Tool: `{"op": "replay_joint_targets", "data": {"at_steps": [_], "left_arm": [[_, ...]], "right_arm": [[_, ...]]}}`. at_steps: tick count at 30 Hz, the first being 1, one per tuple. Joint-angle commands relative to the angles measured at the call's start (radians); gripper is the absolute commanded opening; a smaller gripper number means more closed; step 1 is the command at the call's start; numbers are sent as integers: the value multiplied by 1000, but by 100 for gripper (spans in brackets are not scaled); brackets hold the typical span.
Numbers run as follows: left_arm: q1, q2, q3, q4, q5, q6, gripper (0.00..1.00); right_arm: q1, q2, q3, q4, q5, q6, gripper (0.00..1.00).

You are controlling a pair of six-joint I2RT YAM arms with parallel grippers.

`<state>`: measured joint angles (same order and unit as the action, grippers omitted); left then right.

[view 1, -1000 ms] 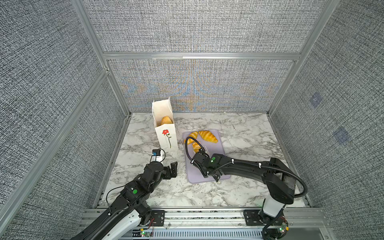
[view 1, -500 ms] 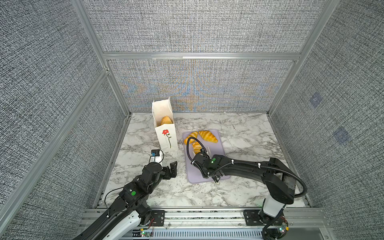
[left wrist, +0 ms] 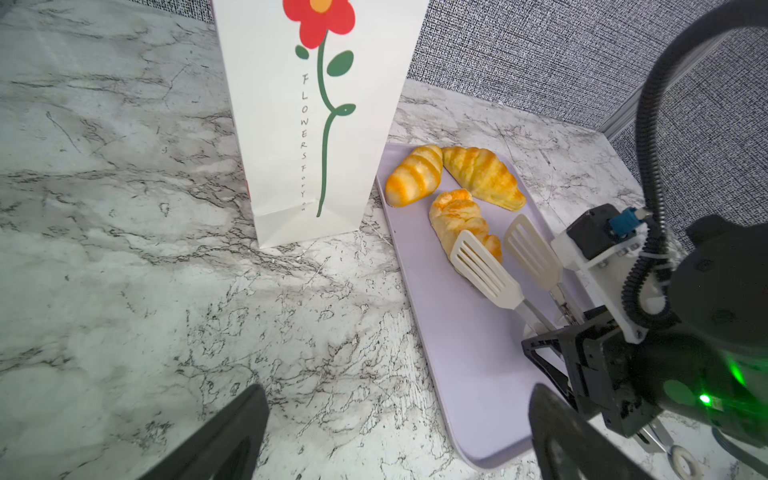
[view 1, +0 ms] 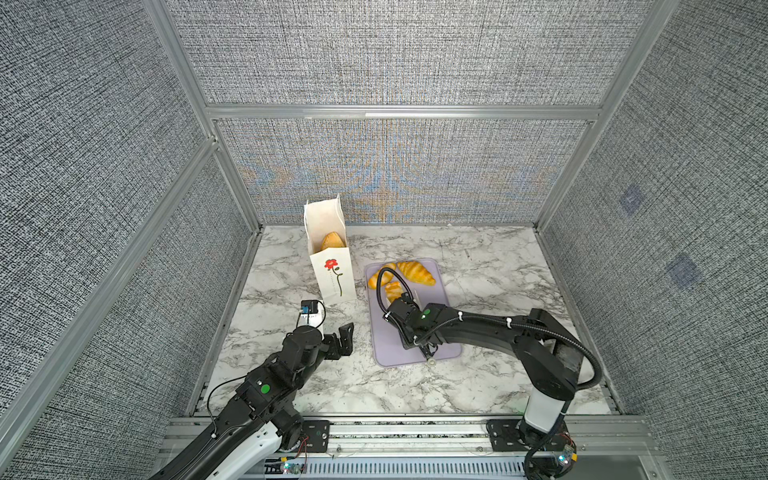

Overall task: Place the fake bread into the paper bag
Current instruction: 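Lower the open tongs around the twisted pastry on the tray, then squeeze the tongs shut on the twisted pastry and lift it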

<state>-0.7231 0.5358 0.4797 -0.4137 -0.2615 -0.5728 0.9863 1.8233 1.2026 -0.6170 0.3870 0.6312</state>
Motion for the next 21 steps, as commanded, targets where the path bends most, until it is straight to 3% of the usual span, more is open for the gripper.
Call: {"op": "replay_joint_targets", "data": {"at_steps": [1,11,21], "left_arm": [[1,-2,0,-10,-4,2,99],[0,-11,-1,-16,-10,1,99],[1,-17,2,-16,-10,6,99]], "right_arm": [[-7,14,8,13,-27,-15,59],[-15,-21,-42,38,-62,-27,39],[-14,-113,-117,108,-75,-57,34]]}}
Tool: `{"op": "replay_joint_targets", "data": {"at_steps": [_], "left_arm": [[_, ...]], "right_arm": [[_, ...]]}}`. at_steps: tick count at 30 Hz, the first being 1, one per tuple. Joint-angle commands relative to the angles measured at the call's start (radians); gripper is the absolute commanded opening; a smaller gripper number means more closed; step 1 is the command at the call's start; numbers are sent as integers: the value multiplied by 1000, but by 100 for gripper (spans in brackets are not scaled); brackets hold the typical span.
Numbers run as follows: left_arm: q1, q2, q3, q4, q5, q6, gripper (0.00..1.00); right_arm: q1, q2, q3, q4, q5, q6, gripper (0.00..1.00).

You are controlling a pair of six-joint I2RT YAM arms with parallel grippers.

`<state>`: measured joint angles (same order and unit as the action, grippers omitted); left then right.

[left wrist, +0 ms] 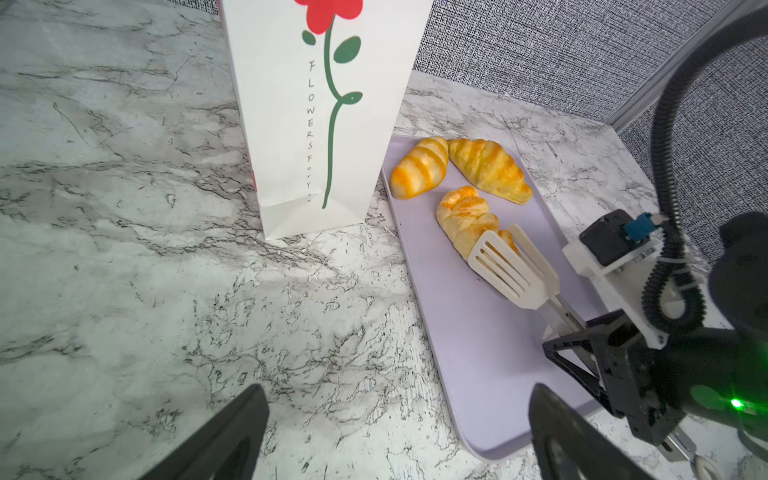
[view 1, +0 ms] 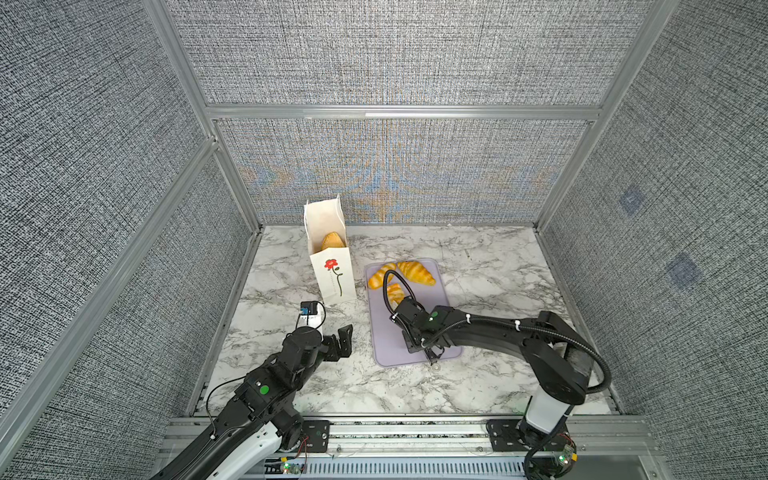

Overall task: Place the fake bread into the paper bag
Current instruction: 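Squeeze the tongs shut on the twisted pastry and lift it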

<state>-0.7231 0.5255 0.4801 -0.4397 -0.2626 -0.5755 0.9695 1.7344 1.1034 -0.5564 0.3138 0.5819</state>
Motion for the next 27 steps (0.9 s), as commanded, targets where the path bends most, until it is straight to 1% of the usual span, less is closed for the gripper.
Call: {"op": "replay_joint_targets", "data": {"at_steps": [1,10,16,27], "left_arm": [[0,-13,0,11,-9,11,99],[0,3,-1,44,11,29,99],[1,20,-1,76,19,35,99],[0,29,22,49,-26,25,99]], "right_arm": [[3,-39,-32,64,-5,-12,34],[3,-123,-108,127,-20,-38,32],[4,-173,-126,155,-30,-47,32],[22,-271,-118,173,-35,-59,32]]}}
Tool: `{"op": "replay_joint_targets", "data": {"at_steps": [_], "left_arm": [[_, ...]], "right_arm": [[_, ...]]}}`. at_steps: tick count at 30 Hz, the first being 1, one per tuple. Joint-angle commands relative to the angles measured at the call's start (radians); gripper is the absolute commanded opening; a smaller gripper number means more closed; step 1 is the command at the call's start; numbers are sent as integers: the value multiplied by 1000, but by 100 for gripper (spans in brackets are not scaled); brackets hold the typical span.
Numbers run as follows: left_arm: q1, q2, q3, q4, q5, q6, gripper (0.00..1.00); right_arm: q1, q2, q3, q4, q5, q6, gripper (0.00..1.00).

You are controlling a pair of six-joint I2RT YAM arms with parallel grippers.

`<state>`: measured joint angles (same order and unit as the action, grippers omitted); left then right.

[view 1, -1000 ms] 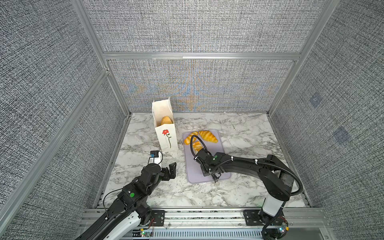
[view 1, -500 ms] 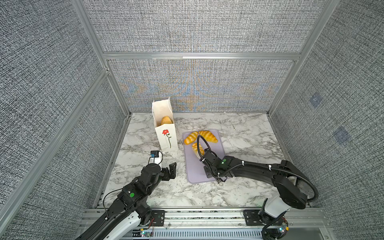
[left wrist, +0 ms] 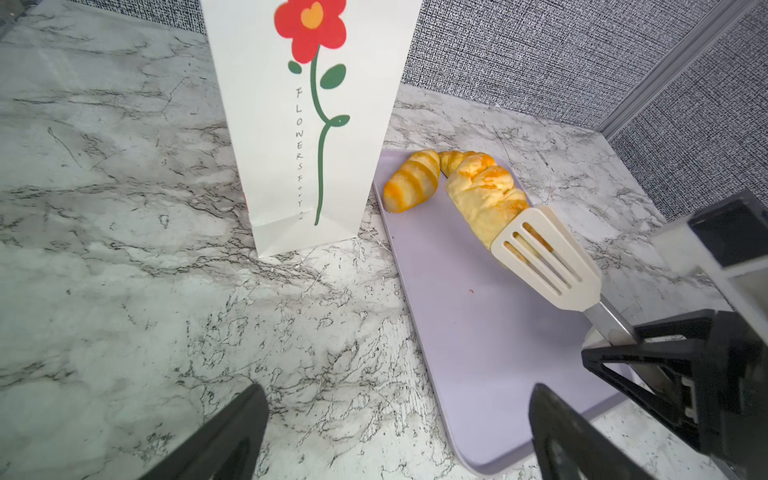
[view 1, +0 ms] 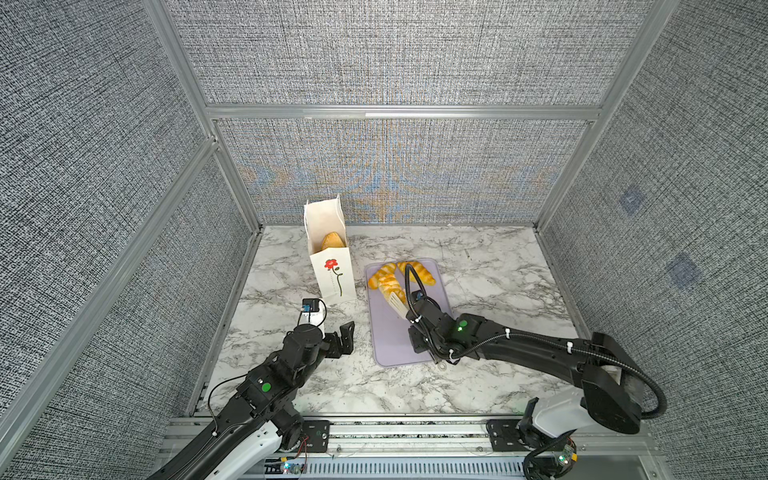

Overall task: Place the fake bread into the paper bag
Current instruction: 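Squeeze the tongs shut on the twisted pastry and lift it, then carry the twisted pastry in the tongs over the paper bag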

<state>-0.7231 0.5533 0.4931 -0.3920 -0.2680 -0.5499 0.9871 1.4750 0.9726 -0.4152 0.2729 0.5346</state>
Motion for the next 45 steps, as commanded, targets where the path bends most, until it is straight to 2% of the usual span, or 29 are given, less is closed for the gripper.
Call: {"op": "replay_joint_targets", "data": {"at_steps": [1,26,45], "left_arm": [[0,1,9,2,-23,-4,99],[10,-19,41,-42,-64,11,99],[33,-43,40,-53,-68,19,99]], "right_arm": [[9,-15,19,27,10,-15,32],[100,-73,173,2,17,-76,32],[114,31,414,45,11,-166,32]]}}
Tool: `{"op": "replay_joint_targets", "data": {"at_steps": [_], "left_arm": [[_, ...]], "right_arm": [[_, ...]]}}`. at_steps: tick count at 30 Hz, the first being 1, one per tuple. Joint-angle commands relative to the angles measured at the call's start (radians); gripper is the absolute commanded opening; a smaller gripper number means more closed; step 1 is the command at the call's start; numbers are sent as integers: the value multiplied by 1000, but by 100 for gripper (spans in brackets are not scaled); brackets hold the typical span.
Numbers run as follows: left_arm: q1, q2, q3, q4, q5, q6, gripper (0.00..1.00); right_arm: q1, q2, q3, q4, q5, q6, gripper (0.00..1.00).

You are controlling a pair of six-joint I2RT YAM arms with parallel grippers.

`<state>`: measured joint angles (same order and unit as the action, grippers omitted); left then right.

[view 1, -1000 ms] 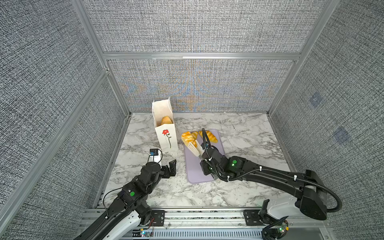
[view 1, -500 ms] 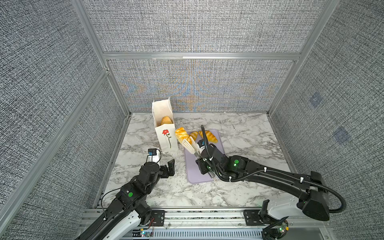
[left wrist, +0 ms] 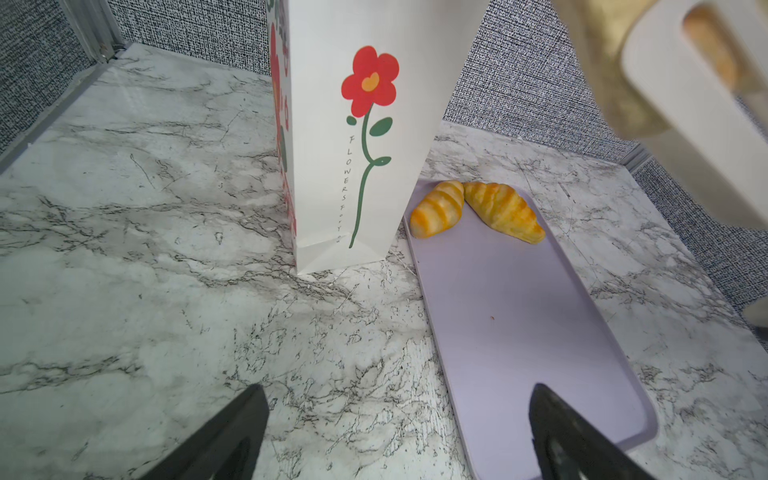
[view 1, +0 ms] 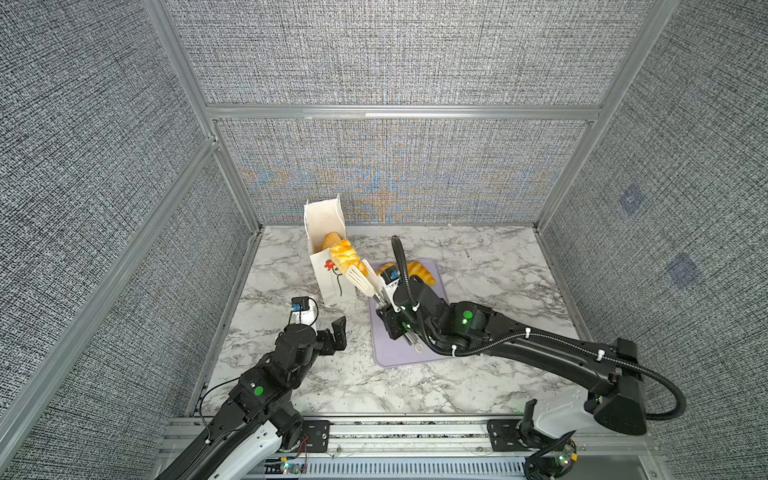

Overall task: Place the fake bread into the paper bag
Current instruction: 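Carry the twisted pastry in the tongs over the paper bag, then lower the twisted pastry into the bag and open the tongs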

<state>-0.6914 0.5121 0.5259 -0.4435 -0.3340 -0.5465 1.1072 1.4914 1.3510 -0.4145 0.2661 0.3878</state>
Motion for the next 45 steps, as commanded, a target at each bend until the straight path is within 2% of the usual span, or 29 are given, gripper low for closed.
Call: {"op": "replay_joint_targets", "data": {"at_steps": [1,18,31,45], "left_arm": [[3,-1,8,0,-1,16,99],[4,-20,0,-7,0,8,99],[5,-19,-5,-5,4,5,100],[4,-21,-16,1,3,0,100]], "right_arm": [[-11,30,57,39,13,-23,32],[-108,277,387,-65,-71,-96,32],[-149,373,483,-90,-103,-74,33],[-159,398,548,-113,-107,-63,34]]}}
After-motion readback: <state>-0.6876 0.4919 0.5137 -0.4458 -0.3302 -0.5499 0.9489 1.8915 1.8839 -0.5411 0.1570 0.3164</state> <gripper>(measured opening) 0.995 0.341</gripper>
